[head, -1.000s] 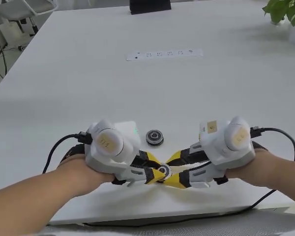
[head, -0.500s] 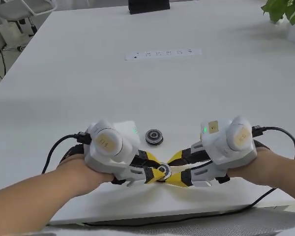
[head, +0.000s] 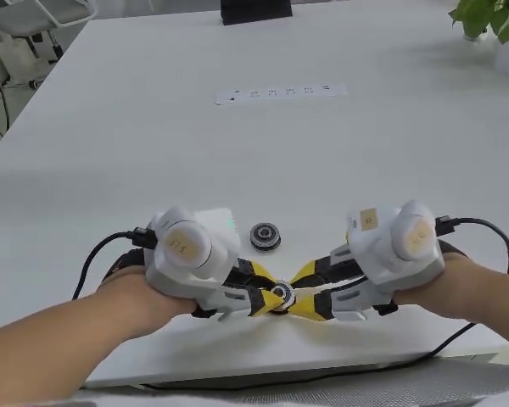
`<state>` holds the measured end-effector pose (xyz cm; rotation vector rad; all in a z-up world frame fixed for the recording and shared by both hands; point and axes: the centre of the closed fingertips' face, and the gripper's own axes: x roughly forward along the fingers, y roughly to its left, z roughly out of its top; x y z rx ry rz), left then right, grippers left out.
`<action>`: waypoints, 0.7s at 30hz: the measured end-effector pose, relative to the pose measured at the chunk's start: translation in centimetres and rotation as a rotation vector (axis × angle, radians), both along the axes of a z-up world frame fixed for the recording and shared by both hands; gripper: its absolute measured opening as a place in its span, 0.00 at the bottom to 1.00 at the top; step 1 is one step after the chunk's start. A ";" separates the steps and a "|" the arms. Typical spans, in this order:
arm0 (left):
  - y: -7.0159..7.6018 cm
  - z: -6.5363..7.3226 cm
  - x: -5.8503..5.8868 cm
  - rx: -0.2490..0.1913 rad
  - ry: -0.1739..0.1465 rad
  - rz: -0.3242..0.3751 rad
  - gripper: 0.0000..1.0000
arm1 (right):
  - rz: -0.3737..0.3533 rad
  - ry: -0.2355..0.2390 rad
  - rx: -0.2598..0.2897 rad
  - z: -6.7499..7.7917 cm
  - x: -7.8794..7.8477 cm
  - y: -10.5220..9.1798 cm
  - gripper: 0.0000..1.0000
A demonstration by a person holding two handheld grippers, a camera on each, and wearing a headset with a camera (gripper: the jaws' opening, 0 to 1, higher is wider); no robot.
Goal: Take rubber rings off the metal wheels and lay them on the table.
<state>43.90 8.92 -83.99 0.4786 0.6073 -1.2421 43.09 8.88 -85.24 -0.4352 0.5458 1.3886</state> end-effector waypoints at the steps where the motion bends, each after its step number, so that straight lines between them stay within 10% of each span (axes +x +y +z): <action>1: 0.0 0.0 0.0 -0.001 0.000 0.000 0.08 | -0.002 0.003 0.000 0.0 0.0 0.0 0.17; 13: 0.0 0.0 0.0 -0.005 0.002 0.002 0.08 | -0.019 -0.004 -0.045 -0.4 0.3 -0.7 0.05; 21: 0.0 0.0 0.0 -0.007 0.005 0.006 0.08 | -0.110 0.111 -0.012 -0.6 0.6 -1.0 0.07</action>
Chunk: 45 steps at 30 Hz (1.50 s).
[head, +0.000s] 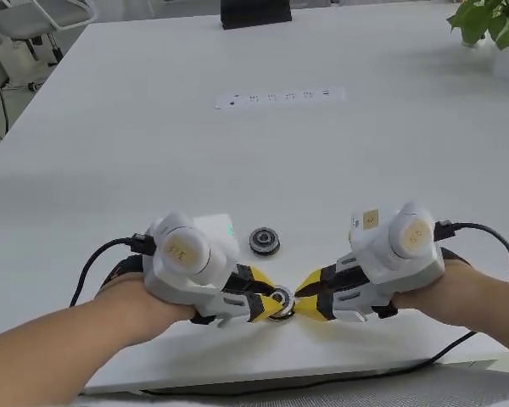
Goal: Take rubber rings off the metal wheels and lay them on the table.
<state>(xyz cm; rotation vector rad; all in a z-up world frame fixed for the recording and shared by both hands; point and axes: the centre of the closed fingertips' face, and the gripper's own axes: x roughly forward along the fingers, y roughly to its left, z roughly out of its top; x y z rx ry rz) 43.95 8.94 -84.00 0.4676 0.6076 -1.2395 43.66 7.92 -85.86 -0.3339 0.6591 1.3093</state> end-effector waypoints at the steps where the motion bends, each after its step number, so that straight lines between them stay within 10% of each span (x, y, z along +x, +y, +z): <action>1: 0.0 0.0 0.0 0.000 0.001 0.001 0.08 | -0.006 0.033 0.005 0.0 -0.4 0.1 0.06; 19: -0.1 0.0 0.0 0.013 -0.014 0.003 0.08 | -0.099 0.125 -0.008 -0.6 -0.3 -0.2 0.00; 28: -0.1 0.0 0.0 0.012 -0.015 0.005 0.07 | -0.240 0.296 0.122 0.5 0.7 -0.2 0.00; 45: -0.2 0.0 0.1 0.013 -0.012 0.017 0.07 | -0.269 0.375 0.220 2.1 0.6 0.8 0.00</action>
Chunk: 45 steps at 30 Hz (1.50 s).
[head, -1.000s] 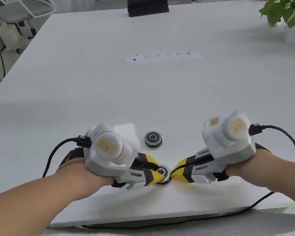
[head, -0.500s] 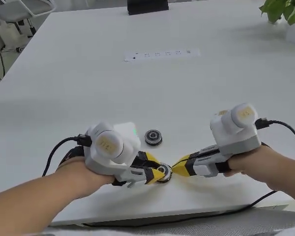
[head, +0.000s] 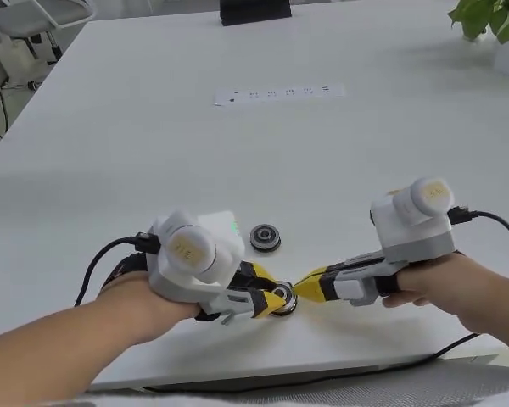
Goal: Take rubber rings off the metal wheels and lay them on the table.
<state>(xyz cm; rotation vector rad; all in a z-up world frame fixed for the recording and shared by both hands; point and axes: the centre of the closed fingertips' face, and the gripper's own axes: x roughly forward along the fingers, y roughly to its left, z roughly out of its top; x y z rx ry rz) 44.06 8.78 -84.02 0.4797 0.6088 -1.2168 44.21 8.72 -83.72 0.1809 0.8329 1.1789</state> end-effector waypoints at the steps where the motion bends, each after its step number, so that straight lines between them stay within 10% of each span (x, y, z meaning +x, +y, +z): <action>1: 0.0 0.0 0.0 0.000 0.000 0.000 0.07 | 0.002 -0.001 0.000 0.0 0.0 0.1 0.00; 27: 0.0 0.0 0.0 -0.001 0.002 0.001 0.07 | 0.044 -0.004 0.075 1.6 -1.2 1.1 0.00; 35: 0.0 0.0 0.0 -0.005 0.002 0.005 0.07 | -0.011 0.110 0.165 2.0 -1.0 0.7 0.00; 45: -0.1 0.0 -0.1 0.003 -0.008 -0.004 0.08 | 0.000 0.031 0.078 0.6 -0.7 0.3 0.00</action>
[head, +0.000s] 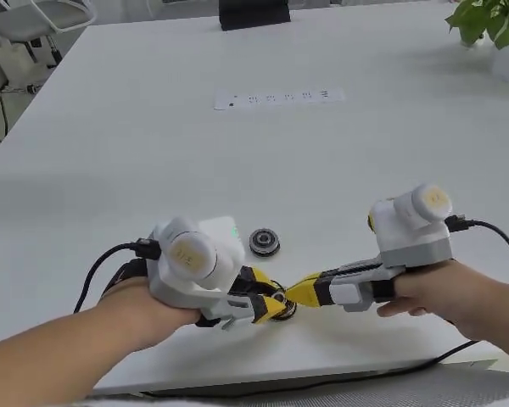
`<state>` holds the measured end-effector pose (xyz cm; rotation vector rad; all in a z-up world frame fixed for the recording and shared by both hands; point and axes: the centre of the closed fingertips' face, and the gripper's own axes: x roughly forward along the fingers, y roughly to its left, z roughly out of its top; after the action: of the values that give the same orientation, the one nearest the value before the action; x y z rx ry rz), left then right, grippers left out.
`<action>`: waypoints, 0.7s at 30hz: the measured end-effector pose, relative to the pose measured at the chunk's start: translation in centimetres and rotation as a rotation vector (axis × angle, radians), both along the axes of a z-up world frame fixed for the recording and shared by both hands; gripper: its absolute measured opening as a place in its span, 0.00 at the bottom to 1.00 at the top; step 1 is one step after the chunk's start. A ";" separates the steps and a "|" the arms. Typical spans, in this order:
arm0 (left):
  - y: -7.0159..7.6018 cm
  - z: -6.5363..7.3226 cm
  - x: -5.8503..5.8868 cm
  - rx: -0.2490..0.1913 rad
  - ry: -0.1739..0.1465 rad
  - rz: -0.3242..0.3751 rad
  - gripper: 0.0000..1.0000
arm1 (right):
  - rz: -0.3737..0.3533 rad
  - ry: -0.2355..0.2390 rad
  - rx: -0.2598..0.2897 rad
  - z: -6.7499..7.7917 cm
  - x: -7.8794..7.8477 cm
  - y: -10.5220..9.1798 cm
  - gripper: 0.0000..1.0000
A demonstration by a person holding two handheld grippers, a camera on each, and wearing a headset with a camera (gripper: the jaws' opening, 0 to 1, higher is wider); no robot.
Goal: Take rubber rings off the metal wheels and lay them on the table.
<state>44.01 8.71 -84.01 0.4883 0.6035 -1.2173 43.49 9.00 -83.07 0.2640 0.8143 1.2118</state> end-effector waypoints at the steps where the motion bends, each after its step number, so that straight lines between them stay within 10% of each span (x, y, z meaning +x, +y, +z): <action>1: 0.0 0.0 0.0 -0.001 -0.001 -0.001 0.08 | 0.002 -0.008 0.000 0.1 0.0 0.1 0.00; 21: 0.1 0.4 -0.1 0.011 -0.002 -0.025 0.10 | -0.001 -0.031 0.013 -0.1 0.6 -0.2 0.00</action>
<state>43.87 8.77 -83.59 0.5074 0.6044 -1.2375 44.13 8.78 -83.12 0.2551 0.7794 1.2177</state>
